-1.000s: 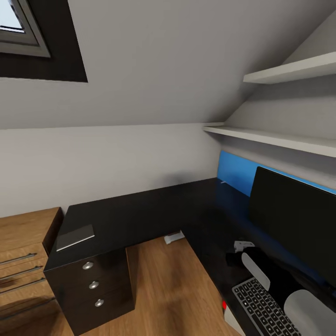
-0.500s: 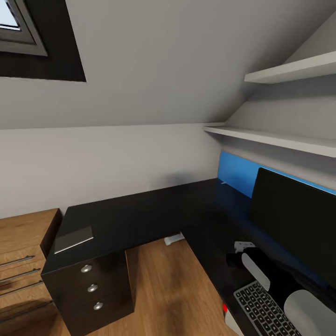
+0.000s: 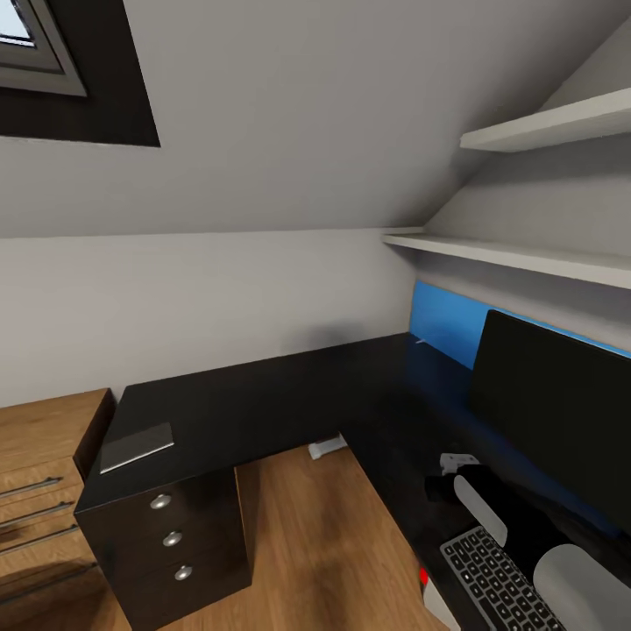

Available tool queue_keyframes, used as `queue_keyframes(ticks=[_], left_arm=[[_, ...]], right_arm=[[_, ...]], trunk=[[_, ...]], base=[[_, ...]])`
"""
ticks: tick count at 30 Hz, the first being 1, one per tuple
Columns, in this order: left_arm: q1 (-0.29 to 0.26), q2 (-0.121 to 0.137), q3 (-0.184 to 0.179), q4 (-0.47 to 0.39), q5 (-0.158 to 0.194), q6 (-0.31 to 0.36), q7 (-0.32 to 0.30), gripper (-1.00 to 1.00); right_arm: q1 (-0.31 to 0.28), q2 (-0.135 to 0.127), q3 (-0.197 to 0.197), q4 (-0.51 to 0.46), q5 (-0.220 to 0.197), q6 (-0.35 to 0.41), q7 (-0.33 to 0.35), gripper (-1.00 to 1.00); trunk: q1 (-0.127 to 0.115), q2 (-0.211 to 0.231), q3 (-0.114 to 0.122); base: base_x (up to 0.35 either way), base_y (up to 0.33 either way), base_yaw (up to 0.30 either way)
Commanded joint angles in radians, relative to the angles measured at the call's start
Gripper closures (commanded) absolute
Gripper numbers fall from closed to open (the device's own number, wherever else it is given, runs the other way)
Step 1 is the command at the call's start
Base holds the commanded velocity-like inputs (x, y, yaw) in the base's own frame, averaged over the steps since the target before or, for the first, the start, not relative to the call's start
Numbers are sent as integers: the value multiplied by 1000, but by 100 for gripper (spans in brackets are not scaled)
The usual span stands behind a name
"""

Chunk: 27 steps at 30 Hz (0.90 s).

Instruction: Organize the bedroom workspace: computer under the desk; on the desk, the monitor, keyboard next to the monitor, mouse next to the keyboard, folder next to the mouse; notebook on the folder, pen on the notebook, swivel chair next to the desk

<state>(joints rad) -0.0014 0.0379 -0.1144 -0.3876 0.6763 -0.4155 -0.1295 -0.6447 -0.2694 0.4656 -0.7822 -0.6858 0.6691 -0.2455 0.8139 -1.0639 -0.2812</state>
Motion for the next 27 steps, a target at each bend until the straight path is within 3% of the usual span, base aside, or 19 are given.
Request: queue_keyframes(ticks=[1, 27], left_arm=[[0, 1, -6, 0, 12, -3, -2, -100], [0, 1, -5, 0, 16, -3, -2, -100]], right_arm=[[-1, -1, 5, -2, -10, 1, -9, 100], [-1, -2, 10, 1, -9, 1, -9, 100]], trunk=[[4, -8, -4], [104, -190, -86]], base=[[0, 0, 0], [0, 0, 0]])
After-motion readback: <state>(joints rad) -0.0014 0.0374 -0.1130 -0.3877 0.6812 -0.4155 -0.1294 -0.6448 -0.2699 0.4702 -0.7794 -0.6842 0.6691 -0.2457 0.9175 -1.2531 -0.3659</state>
